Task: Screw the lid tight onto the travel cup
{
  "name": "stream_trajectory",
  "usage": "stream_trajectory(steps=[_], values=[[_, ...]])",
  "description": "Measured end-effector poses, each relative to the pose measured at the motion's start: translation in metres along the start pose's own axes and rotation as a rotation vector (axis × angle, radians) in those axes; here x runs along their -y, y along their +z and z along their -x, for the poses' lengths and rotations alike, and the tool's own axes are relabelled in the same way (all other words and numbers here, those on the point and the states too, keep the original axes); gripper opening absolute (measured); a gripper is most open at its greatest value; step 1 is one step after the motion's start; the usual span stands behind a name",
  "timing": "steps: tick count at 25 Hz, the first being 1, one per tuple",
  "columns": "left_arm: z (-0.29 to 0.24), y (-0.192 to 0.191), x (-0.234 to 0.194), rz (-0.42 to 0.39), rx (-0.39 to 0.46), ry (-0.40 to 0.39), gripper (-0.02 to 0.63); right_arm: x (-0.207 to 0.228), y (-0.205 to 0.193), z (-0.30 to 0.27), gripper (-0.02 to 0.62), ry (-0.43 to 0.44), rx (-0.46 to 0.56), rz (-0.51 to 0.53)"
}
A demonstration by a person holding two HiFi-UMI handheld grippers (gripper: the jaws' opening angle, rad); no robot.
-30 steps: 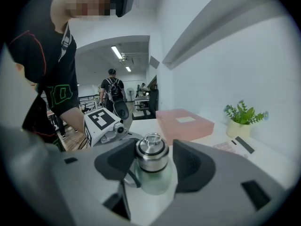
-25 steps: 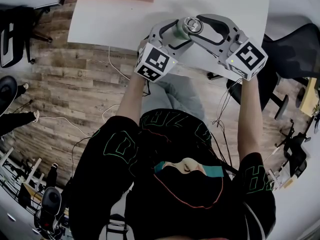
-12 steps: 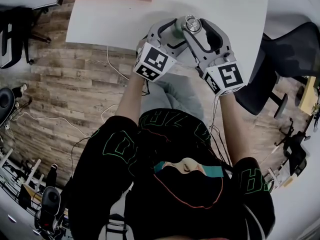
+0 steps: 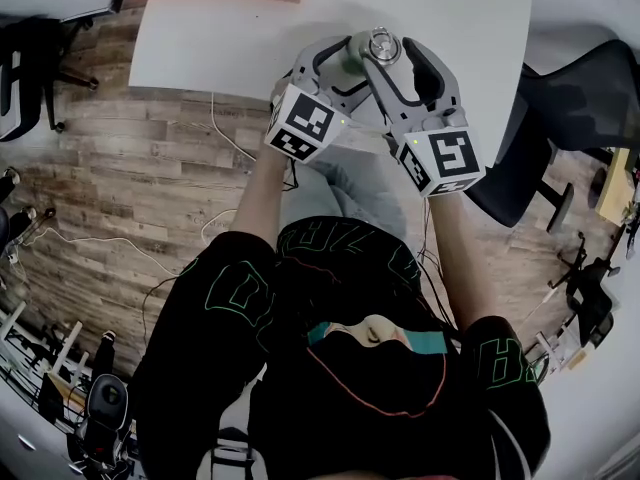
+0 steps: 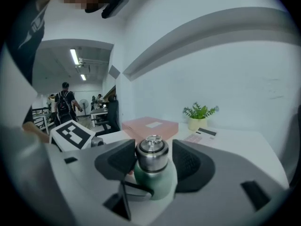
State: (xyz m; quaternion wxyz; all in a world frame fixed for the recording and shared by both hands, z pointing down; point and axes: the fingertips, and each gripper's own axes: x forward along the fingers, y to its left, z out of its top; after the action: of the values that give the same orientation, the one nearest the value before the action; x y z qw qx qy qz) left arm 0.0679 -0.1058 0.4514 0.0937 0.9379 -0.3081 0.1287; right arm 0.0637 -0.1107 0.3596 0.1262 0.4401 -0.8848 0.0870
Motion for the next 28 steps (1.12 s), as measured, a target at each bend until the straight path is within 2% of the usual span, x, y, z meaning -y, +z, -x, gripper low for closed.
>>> stream_trajectory(steps=[9, 15, 21, 24, 28], values=[[0.001, -0.001, 0.0, -0.002, -0.002, -0.012, 0.331, -0.002, 0.002, 0.005, 0.243, 0.216, -0.041, 0.101], [0.001, -0.002, 0.001, -0.003, -0.006, -0.02, 0.331, -0.005, 0.002, 0.002, 0.244, 0.382, -0.095, 0.239], [0.003, -0.003, 0.001, -0.001, -0.007, -0.023, 0.331, -0.011, 0.001, -0.004, 0.244, 0.542, -0.142, 0.239], [0.002, -0.003, 0.001, -0.001, -0.008, -0.023, 0.331, -0.012, -0.001, -0.005, 0.23, 0.565, -0.148, 0.213], [0.002, -0.003, 0.0, -0.001, -0.008, -0.025, 0.331, -0.01, -0.001, -0.006, 0.229, 0.507, -0.132, 0.173]])
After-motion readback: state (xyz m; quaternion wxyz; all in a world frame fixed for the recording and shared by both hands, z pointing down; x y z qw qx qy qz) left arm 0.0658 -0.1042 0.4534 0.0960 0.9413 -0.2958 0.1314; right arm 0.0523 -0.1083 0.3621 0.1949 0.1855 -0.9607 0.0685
